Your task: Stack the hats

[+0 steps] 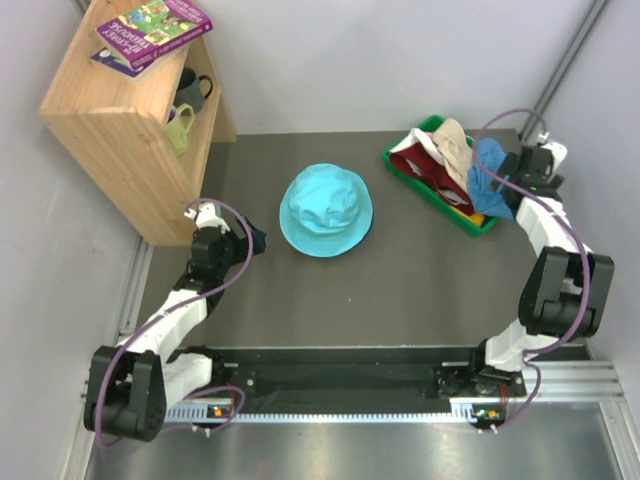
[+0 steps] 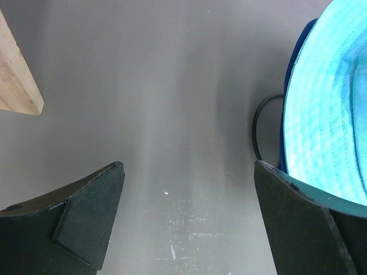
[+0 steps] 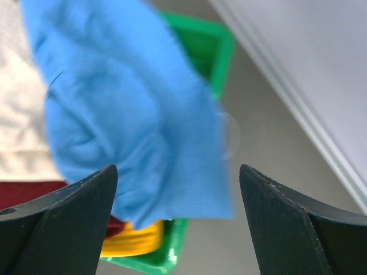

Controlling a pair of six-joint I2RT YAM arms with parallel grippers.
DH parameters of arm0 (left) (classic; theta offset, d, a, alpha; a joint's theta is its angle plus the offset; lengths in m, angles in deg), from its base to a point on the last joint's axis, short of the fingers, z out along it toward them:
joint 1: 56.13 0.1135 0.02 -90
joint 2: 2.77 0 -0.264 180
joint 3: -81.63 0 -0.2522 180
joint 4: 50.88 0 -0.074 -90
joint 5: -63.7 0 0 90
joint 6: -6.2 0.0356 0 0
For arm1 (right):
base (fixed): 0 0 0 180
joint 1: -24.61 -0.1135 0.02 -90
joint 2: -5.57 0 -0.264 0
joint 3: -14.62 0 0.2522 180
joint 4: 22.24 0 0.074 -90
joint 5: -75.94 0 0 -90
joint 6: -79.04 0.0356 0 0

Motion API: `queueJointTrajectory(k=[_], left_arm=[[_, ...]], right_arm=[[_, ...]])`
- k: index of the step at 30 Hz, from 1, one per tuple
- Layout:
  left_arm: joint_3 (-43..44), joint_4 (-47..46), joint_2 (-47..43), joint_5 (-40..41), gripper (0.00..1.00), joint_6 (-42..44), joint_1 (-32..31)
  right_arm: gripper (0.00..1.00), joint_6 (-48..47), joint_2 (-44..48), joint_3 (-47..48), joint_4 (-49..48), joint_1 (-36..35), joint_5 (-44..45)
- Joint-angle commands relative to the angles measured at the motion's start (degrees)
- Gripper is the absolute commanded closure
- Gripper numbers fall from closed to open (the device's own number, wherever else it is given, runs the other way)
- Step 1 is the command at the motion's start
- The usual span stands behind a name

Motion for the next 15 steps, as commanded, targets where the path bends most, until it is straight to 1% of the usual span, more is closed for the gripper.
queueJointTrajectory(k=[1,2,6,10,15], left_arm=[[1.72,-1.61,0.40,-0.77,0.01,0.23,-0.10],[1.64,-1.79,0.49,-0.77,0.01,0.23,-0.10],[1.64,-1.79,0.57,-0.51,0.01,0.31,-0.10],[1.72,-1.62,0.31,-0.51,0.01,0.49,-0.10],[1.72,-1.35,0.05,-0.25,0.01,0.49,-0.10]], right_arm=[[0.13,2.39,5.39,-2.09,-2.11,6.66,-5.51],[0.13,2.57,5.39,-2.53,-2.19,8.33,-6.65],[0.14,4.33,5.12,-4.47,-4.57,10.01,-13.77],[0.16,4.51,2.06,-3.50,-4.30,10.10,-16.24],[0.21,4.95,1.26,-3.77,-5.71,10.28,-19.41]])
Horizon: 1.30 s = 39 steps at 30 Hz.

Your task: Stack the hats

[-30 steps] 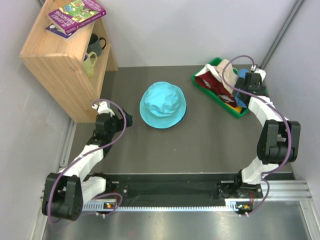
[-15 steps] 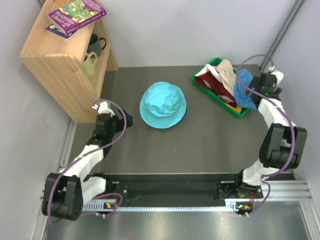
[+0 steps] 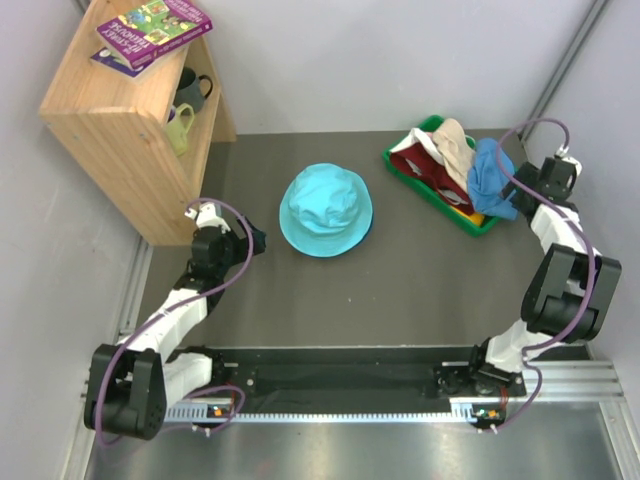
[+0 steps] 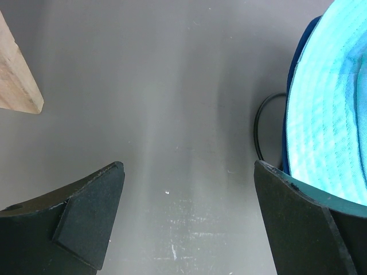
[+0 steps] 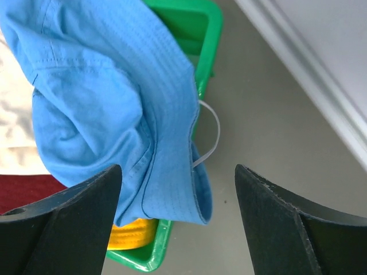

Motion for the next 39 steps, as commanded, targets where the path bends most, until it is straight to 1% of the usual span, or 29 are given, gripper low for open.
queueJointTrajectory(k=[1,3,7,12,14,17,18,19,20,23,24,26,27,30,31,32,33,35,36,37,38,39], left_arm=[[1.66,-1.42,-0.50,-0.12,0.01,0.49,-0.10],[1.66,-1.33,-0.50,-0.03,0.01,0.58,-0.10],[1.75,-1.15,-1.03,0.06,0.01,0.58,-0.10],[1.75,-0.80,-1.55,0.23,0.01,0.66,-0.10],[1.75,-0.80,-1.82,0.50,0.01,0.58,-0.10],[1.75,-0.54,-1.99,0.67,0.01,0.67,-0.10],[1.75,-0.45,-2.17,0.59,0.01,0.58,-0.10],[1.75,-0.54,-2.17,0.67,0.01,0.66,-0.10],[1.75,-0.36,-2.17,0.59,0.01,0.67,-0.10],[1.84,-0.10,-2.87,0.50,0.01,1.02,-0.19],[1.84,-0.10,-3.13,0.41,0.01,1.10,-0.10],[2.01,-0.19,-4.01,-0.46,0.01,1.54,-0.10],[2.10,-0.01,-4.45,-0.64,0.01,1.72,-0.10],[2.45,-0.27,-6.38,-2.66,0.02,2.07,-0.10],[2.62,-0.36,-6.82,-2.93,0.02,2.07,-0.10],[3.50,-0.19,-7.52,-3.19,0.03,2.07,-0.10],[4.29,0.25,-7.79,-4.06,0.03,2.16,-0.10],[6.92,2.62,-8.67,-5.12,0.04,1.98,-0.10],[7.98,3.50,-8.94,-6.78,0.04,1.90,-0.10],[9.55,4.03,-9.46,-7.84,0.04,1.90,-0.19],[10.35,4.55,-10.34,-9.24,0.05,1.72,-0.19],[11.14,4.73,-10.69,-11.95,0.05,1.63,-0.54]], right_arm=[[0.21,0.99,-0.95,0.71,-3.04,0.20,-4.28],[0.23,0.82,-1.39,0.98,-2.69,0.20,-4.28],[0.30,0.82,-2.01,0.28,-4.53,0.20,-6.30],[0.37,0.82,-4.12,0.89,-4.97,0.20,-8.32],[0.43,0.73,-4.29,0.98,-5.68,0.20,-9.64],[0.58,0.29,-4.29,1.07,-6.65,0.20,-14.46],[0.79,0.12,-4.29,1.68,-6.73,0.20,-15.35],[0.91,0.03,-4.21,2.03,-5.95,0.20,-16.14],[1.00,-0.06,-3.95,2.47,-5.42,0.20,-17.80],[1.00,1.33,0.79,2.30,-5.68,0.03,-20.88],[1.00,1.78,4.81,1.86,-5.85,-0.32,-21.07],[1.00,3.61,8.96,2.03,-6.03,-1.11,-21.50],[1.00,4.41,13.24,2.64,-6.21,-1.46,-21.77],[1.00,6.35,20.37,5.02,-6.03,-5.50,-20.20],[1.00,6.18,21.80,5.72,-5.86,-9.51,-19.23],[1.00,5.83,22.77,7.55,-5.68,-11.64,-17.31],[1.00,5.91,24.34,8.44,-4.90,-15.93,-16.16],[1.00,6.44,25.41,10.55,-4.89,-19.21,-13.70],[1.00,6.70,26.37,10.99,-5.24,-24.70,-12.56],[1.00,6.88,26.73,11.26,-5.59,-26.93,-11.15],[1.00,6.62,27.08,11.87,-6.03,-29.57,-6.96],[1.00,6.18,27.52,12.14,-7.08,-35.16,-4.57]])
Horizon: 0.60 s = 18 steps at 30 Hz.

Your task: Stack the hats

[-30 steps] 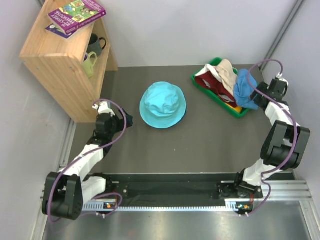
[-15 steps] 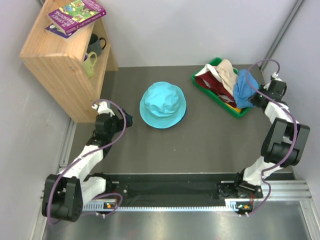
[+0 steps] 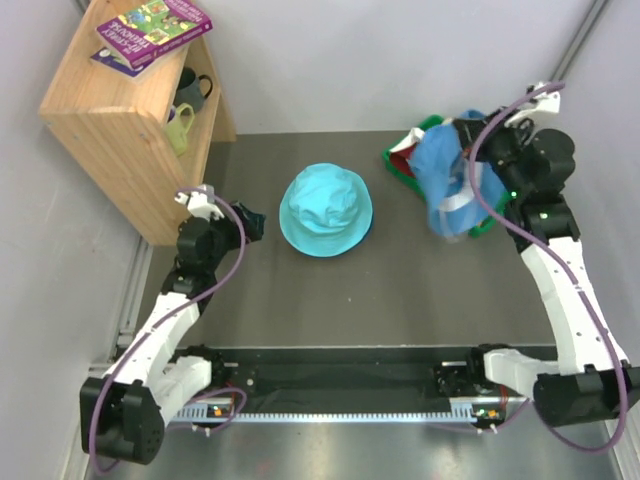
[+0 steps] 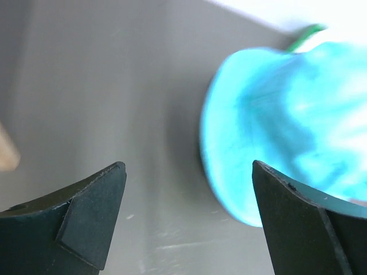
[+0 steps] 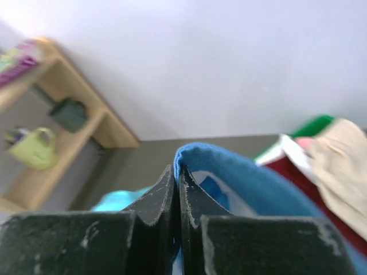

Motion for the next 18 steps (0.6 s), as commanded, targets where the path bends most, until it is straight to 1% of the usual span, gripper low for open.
queueJointTrajectory(k=[1,2,3,4,5,6,7,9,11,12,13,15,16,18], left_arm=[[7.03,0.78,-3.55,-8.89,0.05,0.13,-0.89],[7.92,1.13,-3.81,-10.13,0.05,-0.14,-1.16],[8.89,1.22,-3.90,-11.53,0.06,-0.66,-1.94],[10.38,1.31,-4.25,-14.33,0.06,-0.93,-2.30],[11.00,1.13,-4.51,-15.31,0.06,-1.28,-2.74],[11.53,0.87,-4.78,-16.72,0.06,-1.37,-3.35],[12.32,0.26,-5.39,-18.91,0.06,-1.37,-3.70],[13.20,-1.06,-5.75,-20.42,0.05,-1.37,-5.02],[15.22,-1.07,-5.22,-22.08,0.06,-0.41,-5.99],[16.01,-0.54,-4.96,-22.44,0.07,0.29,-7.65],[17.58,0.07,-4.17,-22.44,0.07,1.00,-8.62],[19.09,1.21,-3.47,-20.35,0.08,2.93,-12.05],[20.48,2.26,-2.68,-19.03,0.09,3.46,-13.27],[21.72,2.71,-1.97,-16.30,0.09,4.51,-16.79]], right_arm=[[1.00,-0.27,1.29,2.52,-3.08,-13.87,14.71],[1.00,-0.71,1.03,3.31,-3.18,-16.60,16.59],[1.00,-1.15,0.07,3.84,-4.83,-21.50,18.34],[1.00,-2.02,-0.89,4.54,-5.98,-23.72,21.15],[1.00,-2.47,-1.69,6.11,-6.43,-25.92,22.65],[1.00,-2.99,-3.96,7.09,-7.04,-29.77,23.63],[1.00,-4.04,-5.37,8.31,-6.78,-31.55,25.72],[1.00,-4.67,-8.79,12.36,-6.69,-35.93,26.97],[1.00,-5.89,-10.65,15.51,-7.39,-38.76,30.65],[1.00,-6.60,-12.40,16.66,-7.57,-41.56,32.15],[1.00,-7.82,-13.29,17.89,-7.66,-42.63,34.95],[1.00,-8.88,-16.27,22.28,-6.44,-45.52,37.16],[1.00,-9.85,-17.50,26.04,-5.56,-46.24,39.87],[1.00,-10.82,-20.85,29.40,-3.80,-48.34,42.08]])
